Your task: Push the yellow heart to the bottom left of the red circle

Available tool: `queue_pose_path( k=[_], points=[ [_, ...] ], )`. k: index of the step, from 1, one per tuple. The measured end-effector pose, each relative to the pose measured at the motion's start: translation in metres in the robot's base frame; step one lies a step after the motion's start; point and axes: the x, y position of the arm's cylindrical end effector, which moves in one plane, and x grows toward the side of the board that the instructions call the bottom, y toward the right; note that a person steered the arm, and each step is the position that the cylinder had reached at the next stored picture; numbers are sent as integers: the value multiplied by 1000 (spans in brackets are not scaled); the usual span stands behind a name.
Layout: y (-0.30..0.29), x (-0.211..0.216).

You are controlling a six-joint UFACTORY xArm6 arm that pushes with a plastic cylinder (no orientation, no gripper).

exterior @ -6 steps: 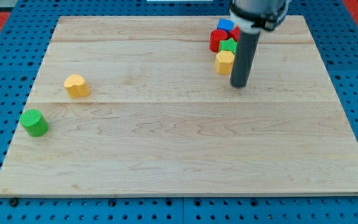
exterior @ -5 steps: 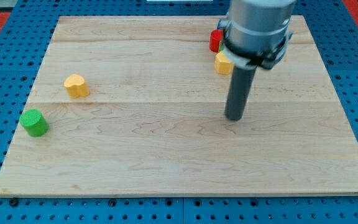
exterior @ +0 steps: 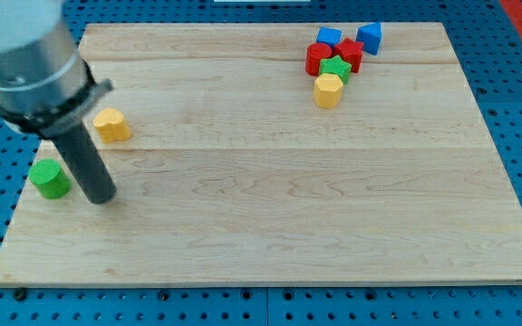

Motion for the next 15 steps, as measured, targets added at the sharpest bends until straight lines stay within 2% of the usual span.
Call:
queue_pose_path(
  k=[2, 4, 5, 7, 8, 13, 14, 15],
  points=[
    [-17, -77],
    [84, -120],
    [123, -126],
    [188, -143],
    [201, -146],
    [233, -186],
    [189, -174],
    [114, -170]
  ],
)
